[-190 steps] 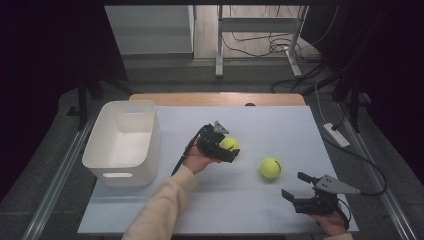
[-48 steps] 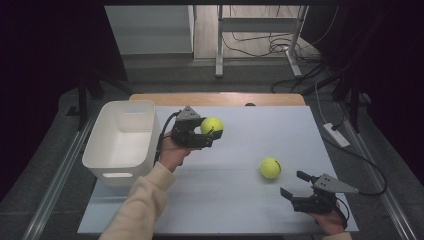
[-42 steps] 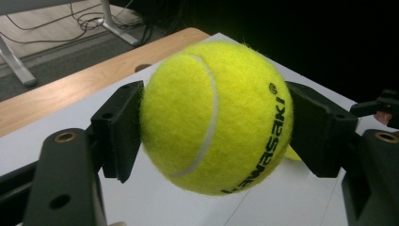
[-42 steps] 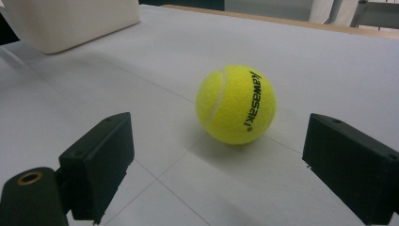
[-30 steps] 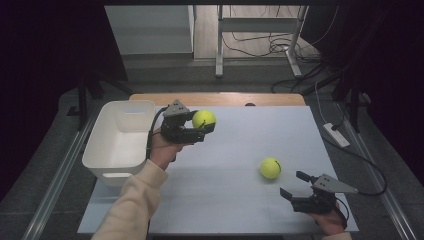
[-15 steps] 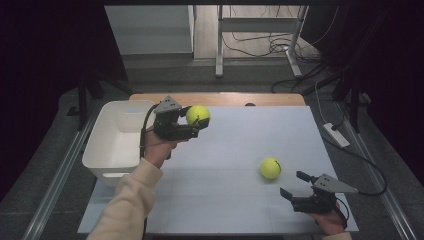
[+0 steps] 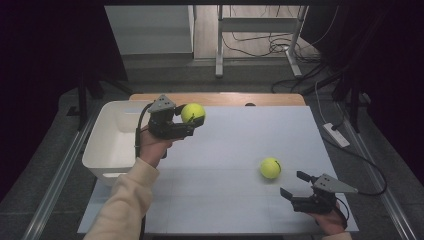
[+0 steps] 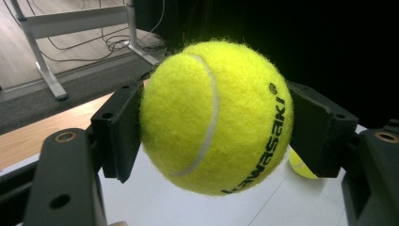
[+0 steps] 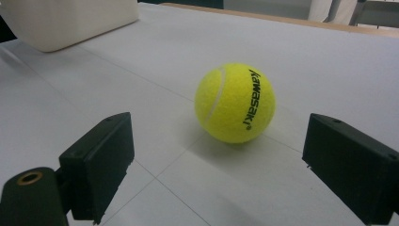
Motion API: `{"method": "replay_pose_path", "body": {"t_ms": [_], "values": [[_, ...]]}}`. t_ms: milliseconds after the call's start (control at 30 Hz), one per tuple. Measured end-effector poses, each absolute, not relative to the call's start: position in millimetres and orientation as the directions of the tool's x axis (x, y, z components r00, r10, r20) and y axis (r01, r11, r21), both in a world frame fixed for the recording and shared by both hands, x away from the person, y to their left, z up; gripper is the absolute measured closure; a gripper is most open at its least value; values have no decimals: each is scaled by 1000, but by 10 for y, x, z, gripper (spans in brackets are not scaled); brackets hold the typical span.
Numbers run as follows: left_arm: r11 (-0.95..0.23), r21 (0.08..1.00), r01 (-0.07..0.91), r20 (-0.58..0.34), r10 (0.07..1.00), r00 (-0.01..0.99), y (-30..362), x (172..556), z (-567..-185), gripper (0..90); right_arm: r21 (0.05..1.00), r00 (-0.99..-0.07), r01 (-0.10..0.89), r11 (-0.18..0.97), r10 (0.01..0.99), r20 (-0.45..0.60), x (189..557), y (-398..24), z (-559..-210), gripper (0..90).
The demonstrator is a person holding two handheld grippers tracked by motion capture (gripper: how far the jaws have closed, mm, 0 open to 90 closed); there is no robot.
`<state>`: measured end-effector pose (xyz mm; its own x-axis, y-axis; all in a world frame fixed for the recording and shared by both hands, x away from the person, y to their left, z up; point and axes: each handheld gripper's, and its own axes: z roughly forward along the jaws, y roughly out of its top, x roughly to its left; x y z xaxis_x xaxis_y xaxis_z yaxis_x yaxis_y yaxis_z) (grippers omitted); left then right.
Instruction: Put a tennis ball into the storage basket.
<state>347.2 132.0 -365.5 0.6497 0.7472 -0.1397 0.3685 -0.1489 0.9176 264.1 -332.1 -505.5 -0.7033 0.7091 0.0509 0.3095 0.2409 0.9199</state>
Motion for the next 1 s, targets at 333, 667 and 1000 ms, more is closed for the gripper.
{"method": "replay_pose_path", "body": {"t_ms": [333, 667, 1000], "values": [[-136, 921, 364, -135, 766, 628, 1411, 3473, -3610, 267, 920, -701, 310, 238, 711, 53, 2643, -3318, -5056, 94], [-128, 920, 371, -132, 790, 598, 1525, 3504, -3583, 267, 919, -703, 312, 241, 710, 53, 2645, -3318, -5059, 94], [-101, 919, 380, -147, 808, 570, 1662, 3525, -3579, 267, 918, -703, 312, 243, 709, 52, 2647, -3315, -5062, 95]]}}
